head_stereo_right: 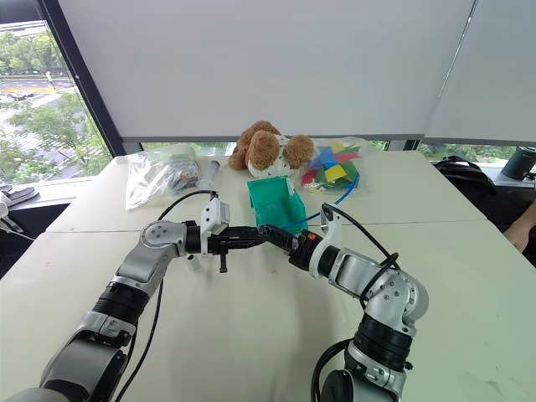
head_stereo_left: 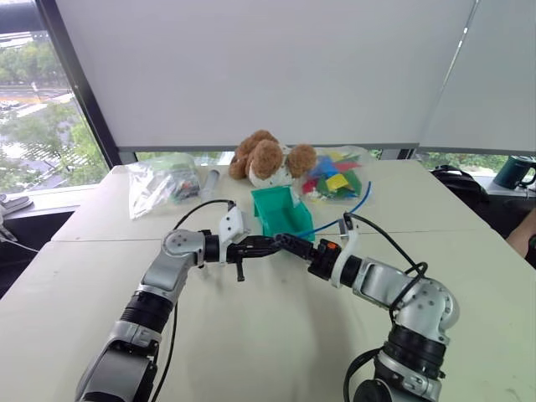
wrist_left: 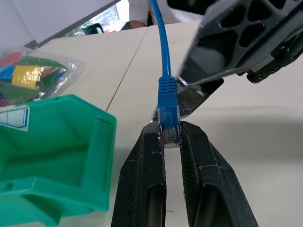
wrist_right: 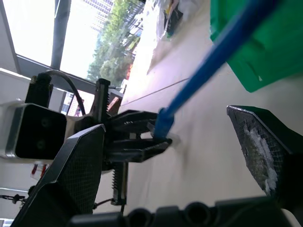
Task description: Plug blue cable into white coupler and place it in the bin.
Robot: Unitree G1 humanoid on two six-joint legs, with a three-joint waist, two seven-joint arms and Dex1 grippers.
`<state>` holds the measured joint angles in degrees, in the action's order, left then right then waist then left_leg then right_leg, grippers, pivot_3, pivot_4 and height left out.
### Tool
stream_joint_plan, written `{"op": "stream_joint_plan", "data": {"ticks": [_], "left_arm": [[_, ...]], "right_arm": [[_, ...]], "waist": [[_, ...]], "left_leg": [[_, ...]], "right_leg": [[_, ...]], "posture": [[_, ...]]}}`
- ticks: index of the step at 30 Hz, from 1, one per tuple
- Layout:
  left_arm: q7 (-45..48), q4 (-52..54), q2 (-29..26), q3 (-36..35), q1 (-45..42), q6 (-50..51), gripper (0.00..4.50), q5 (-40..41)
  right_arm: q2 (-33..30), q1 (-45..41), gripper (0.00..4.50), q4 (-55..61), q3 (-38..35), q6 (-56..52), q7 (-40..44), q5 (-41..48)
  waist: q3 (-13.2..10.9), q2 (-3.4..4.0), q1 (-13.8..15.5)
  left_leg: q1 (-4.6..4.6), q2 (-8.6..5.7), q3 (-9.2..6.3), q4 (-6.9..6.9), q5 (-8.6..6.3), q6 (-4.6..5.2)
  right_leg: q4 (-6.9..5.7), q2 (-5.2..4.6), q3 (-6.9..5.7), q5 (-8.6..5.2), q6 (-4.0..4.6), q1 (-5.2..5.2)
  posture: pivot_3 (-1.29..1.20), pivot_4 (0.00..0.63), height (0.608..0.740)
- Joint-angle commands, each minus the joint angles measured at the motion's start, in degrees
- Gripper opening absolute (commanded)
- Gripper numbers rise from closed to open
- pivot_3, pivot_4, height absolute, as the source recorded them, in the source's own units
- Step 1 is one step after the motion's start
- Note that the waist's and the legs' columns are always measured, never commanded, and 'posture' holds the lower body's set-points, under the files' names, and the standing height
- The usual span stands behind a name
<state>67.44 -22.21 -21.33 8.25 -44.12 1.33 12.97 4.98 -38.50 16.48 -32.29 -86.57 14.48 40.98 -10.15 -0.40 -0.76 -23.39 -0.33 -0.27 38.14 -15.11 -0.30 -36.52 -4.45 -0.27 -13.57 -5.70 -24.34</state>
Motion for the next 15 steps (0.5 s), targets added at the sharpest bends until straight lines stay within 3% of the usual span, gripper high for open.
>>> {"op": "stream_joint_plan", "data": {"ticks": [1,3,7,9,15], "left_arm": [[-0.3,1.5,-0.2,0.1,0.1,-1.9,0.00,-0.6],[-0.3,1.5,-0.2,0.3,0.1,-2.2,0.00,-0.9],[-0.4,1.8,0.0,0.3,0.4,-2.4,0.00,-1.2],[-0.4,1.8,0.0,0.3,0.4,-2.5,0.00,-1.3],[-1.1,2.6,0.4,-0.3,0.2,-0.5,0.00,-0.3]], "right_arm": [[0.1,-1.2,3.92,0.0,0.5,1.6,-0.5,2.1],[0.0,-1.3,3.12,-0.3,0.8,1.9,-0.8,2.7],[-0.5,-0.9,0.90,-0.3,1.6,2.1,-1.0,3.7],[-0.5,-0.9,0.05,-0.3,1.8,2.2,-1.2,4.2],[-0.7,-0.8,0.05,0.3,2.9,2.0,-1.8,4.9]], "waist": [[0.0,0.00,0.0],[0.0,0.00,0.0],[0.0,0.00,0.0],[0.0,0.00,0.0],[0.0,0.01,0.0]], "left_leg": [[0.00,0.00,0.00,-0.01,0.00,0.00],[0.00,0.00,0.00,-0.01,0.00,0.00],[0.00,0.01,0.00,-0.01,0.00,0.00],[-0.01,0.01,0.00,-0.01,0.00,0.00],[-0.01,0.02,0.01,-0.02,0.00,0.00]], "right_leg": [[0.00,0.00,0.00,0.00,0.00,-0.01],[0.00,0.00,0.00,0.00,0.00,-0.02],[0.00,0.00,0.00,0.00,0.00,-0.02],[0.01,0.00,0.00,0.00,0.00,-0.02],[0.02,0.00,0.00,0.00,0.00,-0.02]], "posture": [[0.00,0.150,0.740],[0.00,0.150,0.740],[0.00,0.150,0.740],[0.00,0.150,0.740],[0.00,0.150,0.740]]}}
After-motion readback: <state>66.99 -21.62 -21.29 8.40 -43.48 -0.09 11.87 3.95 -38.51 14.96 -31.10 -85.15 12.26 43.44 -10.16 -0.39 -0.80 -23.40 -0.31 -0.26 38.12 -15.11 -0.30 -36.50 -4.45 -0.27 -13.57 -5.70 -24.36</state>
